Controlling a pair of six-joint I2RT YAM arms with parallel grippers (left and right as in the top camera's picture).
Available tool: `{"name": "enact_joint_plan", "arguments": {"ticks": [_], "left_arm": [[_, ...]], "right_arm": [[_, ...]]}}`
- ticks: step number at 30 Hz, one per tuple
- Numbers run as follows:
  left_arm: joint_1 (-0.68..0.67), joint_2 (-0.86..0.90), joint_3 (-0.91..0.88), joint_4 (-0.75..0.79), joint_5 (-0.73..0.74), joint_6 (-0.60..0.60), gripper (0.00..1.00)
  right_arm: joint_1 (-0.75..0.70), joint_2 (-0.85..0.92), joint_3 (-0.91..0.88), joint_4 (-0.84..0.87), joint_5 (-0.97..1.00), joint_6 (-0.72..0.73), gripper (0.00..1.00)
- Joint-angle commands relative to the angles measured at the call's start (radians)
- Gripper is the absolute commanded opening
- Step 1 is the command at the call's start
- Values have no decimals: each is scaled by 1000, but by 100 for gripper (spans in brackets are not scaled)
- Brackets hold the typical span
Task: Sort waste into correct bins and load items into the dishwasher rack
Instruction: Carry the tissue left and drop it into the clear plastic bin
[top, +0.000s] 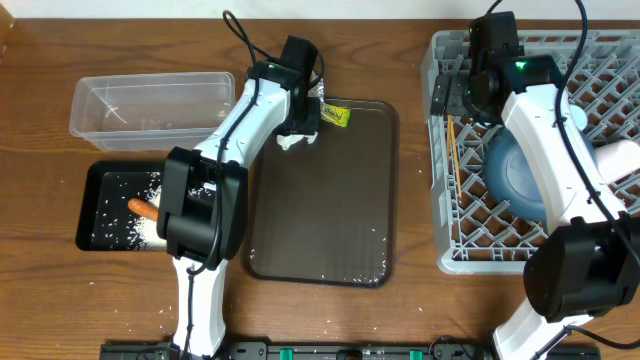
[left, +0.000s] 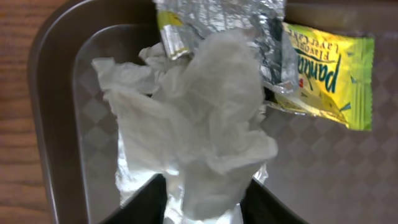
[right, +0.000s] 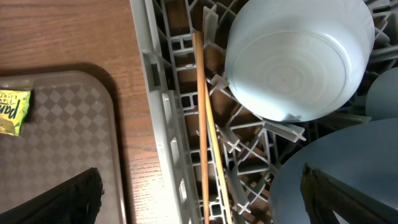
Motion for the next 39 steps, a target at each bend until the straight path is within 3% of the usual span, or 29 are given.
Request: {"name": "enact_joint_plan", "arguments": {"ticks": [1,4,13,20,30,31,32,33,34,36,39], "left_arm": [[1,6,3,-6,-13,14,20],[1,-1,3,-11,-13,14,6],[3,-196,4,-43,-17,13,6],[54,-413,4,-8,-255,-44,6],[267,-402,-15,2,-267,-117,7],[291,-390,-18,2,-267,-137,16],[314,-377,-21,2,-267,-158,35],[332,-365,-23,2,-266,-178,62],[349,-352,-25,1,-263,-195,77],[375,-333,-25,-11,-251,-221,84],[392,-321,-25,-40,-165,-224,87]], "right_arm": [[0,-8,3,-1,10,17,99],[0,-8,3,-1,10,17,99],[0,-8,3,-1,10,17,99],[0,-8,3,-1,10,17,99],[0,-8,3,-1,10,17,99],[0,-8,3,-1,10,17,99],[0,-8,3,-1,10,17,99],[0,-8,3,-1,10,17,99],[0,-8,3,-1,10,17,99],[0,-8,3,-1,10,17,99],[0,-8,3,-1,10,17,99]]}}
